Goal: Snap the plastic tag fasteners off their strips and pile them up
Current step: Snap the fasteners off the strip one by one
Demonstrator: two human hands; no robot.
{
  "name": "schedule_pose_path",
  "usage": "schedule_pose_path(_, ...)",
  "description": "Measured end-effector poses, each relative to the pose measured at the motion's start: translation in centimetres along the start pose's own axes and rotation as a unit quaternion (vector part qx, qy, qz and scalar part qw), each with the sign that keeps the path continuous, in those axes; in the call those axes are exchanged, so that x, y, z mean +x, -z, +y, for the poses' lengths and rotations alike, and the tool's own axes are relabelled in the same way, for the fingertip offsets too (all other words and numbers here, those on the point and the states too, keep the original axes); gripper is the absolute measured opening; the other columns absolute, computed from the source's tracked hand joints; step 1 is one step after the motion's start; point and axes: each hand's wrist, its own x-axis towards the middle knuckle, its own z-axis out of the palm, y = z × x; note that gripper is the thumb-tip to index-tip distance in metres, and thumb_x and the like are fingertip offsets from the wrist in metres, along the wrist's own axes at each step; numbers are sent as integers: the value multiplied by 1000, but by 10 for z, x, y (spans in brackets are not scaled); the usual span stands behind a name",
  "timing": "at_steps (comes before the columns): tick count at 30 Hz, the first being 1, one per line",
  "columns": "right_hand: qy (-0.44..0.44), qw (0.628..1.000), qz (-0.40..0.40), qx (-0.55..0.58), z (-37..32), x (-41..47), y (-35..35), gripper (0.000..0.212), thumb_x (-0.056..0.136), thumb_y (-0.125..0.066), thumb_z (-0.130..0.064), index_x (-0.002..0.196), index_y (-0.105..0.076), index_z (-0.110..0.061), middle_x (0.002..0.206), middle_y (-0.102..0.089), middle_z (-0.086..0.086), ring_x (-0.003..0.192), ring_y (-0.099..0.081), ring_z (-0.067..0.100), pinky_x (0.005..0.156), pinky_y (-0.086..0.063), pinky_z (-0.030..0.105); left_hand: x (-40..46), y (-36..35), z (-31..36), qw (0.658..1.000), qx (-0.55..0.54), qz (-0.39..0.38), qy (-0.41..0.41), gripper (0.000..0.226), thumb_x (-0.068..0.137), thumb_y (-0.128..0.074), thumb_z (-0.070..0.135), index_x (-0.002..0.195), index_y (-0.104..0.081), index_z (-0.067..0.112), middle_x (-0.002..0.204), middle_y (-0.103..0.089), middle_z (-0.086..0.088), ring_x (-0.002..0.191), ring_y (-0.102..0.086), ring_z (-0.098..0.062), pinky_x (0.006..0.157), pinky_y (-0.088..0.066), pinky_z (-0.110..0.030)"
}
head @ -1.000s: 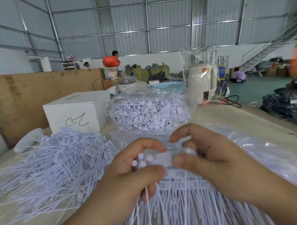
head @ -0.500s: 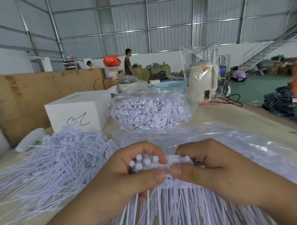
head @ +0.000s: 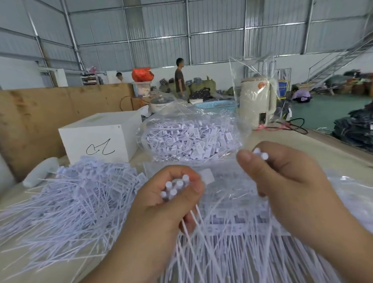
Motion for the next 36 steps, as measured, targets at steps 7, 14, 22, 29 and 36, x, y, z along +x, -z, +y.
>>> schedule_pose_path(7, 23, 961, -274, 1, 8, -6, -2, 53, 74, -64, -66, 120, -40, -57, 78, -68, -9, 67, -63, 8, 63, -52, 37, -1, 4, 3, 987, 57, -153, 8, 33, 62, -75, 35, 95, -75, 36, 83, -73, -4, 68, -62, -30, 67, -51, -34)
schedule_pose_path(14, 33, 940, -336, -48, 4, -7, -4, 58, 67, -73, -65, 118, -49, -49, 74, -64, -8, 66, -61, 4, 60, -44, 33, 3, 19, 12, 937, 85, -335, 49, 26, 78, -69, 16, 102, -75, 23, 112, -73, -1, 108, -66, -17, 89, -49, -19)
schedule_pose_path(22, 7, 942, -335, 6, 10, 2, 9, 45, 79, -70, -50, 62, -52, -13, 56, -37, -3, 54, -38, 7, 54, -26, 30, 6, 23, 12, 951, 17, -307, 11, 18, 70, -74, 8, 81, -72, 23, 65, -64, 14, 54, -56, 5, 54, -43, -6)
schedule_pose_path(29, 21, 982, -182, -44, 6, -1, -4, 46, 81, -67, -56, 55, -50, -22, 46, -39, -11, 42, -34, 3, 43, -23, 15, 3, 6, 4, 997, 26, -76, -23, 17, 53, -83, 31, 63, -72, 23, 53, -56, 7, 40, -45, -2, 39, -37, -15)
schedule_pose_path(36, -8, 1000, 14, -2, -4, -7, -10, 65, 72, -56, -69, 60, -43, -6, 48, -32, 13, 38, -28, 7, 36, -24, 14, 0, 3, 7, 999, -19, 5, -40, 10, 60, -78, 23, 62, -68, 22, 53, -57, 6, 40, -44, -4, 39, -35, -15)
